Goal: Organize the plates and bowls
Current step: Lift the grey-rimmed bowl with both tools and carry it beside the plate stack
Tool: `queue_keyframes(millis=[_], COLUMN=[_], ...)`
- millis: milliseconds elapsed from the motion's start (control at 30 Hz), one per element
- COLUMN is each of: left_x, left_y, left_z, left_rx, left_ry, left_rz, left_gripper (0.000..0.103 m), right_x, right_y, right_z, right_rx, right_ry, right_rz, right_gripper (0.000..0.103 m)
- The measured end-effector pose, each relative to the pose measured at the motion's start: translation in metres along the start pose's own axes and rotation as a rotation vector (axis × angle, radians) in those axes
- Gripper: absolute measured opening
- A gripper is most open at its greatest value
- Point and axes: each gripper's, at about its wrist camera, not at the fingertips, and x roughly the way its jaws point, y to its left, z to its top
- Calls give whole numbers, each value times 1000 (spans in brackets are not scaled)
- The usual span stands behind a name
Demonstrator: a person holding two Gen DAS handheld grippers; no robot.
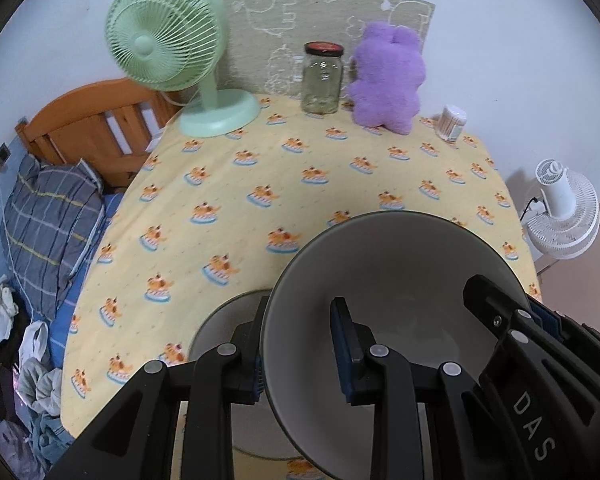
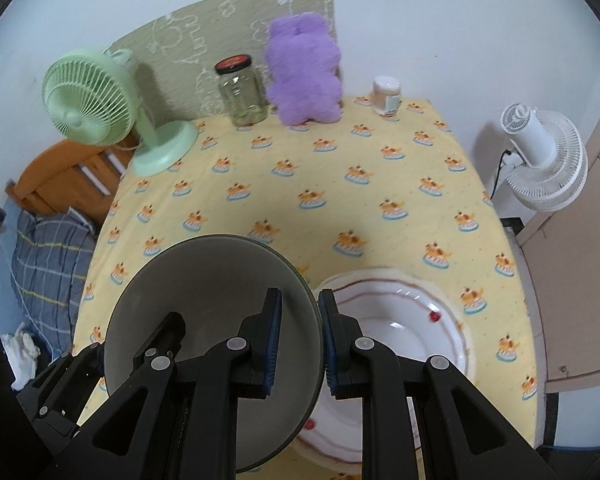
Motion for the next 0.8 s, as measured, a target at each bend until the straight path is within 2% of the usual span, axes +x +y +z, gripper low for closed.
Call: queue_keyframes(millis=[100, 133, 400, 800], left_x=[2, 3, 13, 23], left_y=[13, 18, 44, 52], left_z=[-7, -9, -27, -33], left_rx=[-8, -38, -49, -27], left_ry=[10, 15, 55, 68], left_rz=[7, 20, 25, 6], left_gripper=[25, 25, 25, 25], right_x=[4, 5, 20, 35], right_y=[13, 16, 43, 47], right_z=[-9, -11, -31, -39], right_rx=[-8, -10, -42, -25], right_ry=[13, 17, 44, 65], right_rz=[4, 5, 2, -11], right_gripper=[22, 22, 22, 22])
